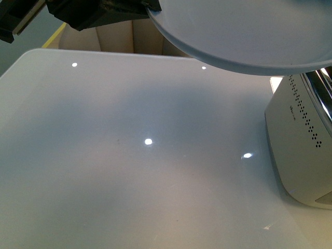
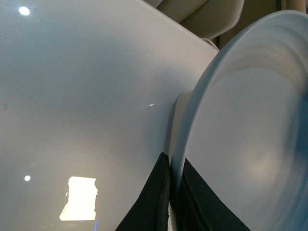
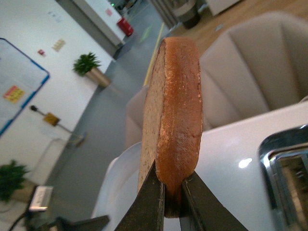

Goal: Left arm holds plate, right arm toasts bread

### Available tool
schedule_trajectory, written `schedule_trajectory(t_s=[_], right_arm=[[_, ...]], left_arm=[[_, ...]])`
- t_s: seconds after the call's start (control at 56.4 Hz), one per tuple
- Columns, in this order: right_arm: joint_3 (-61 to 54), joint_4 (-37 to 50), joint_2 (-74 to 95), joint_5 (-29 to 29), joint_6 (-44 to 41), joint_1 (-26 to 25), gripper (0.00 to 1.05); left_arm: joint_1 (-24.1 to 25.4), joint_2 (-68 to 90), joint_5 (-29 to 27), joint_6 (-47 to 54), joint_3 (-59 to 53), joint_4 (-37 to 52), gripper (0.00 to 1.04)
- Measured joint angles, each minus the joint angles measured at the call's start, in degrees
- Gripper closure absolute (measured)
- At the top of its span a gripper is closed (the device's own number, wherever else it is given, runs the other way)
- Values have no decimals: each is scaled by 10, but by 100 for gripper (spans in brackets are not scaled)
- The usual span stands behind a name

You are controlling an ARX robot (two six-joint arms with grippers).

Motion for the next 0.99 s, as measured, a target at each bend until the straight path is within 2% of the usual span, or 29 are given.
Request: schedule_trajectory(t_s=[0.213,0.319,0.496,0.992], right_arm=[[18,-37,-8,43,-155,-21,102],[3,-47,-6,95,-261,-25,102],[-52,-39,26,159,-360,-15,102],[-115,30,115,197,-383,25,102]], left_arm=[[0,0,0,0,0,0,102],[0,0,0,0,0,0,102],[0,0,0,0,0,0,102],[0,0,0,0,0,0,102]])
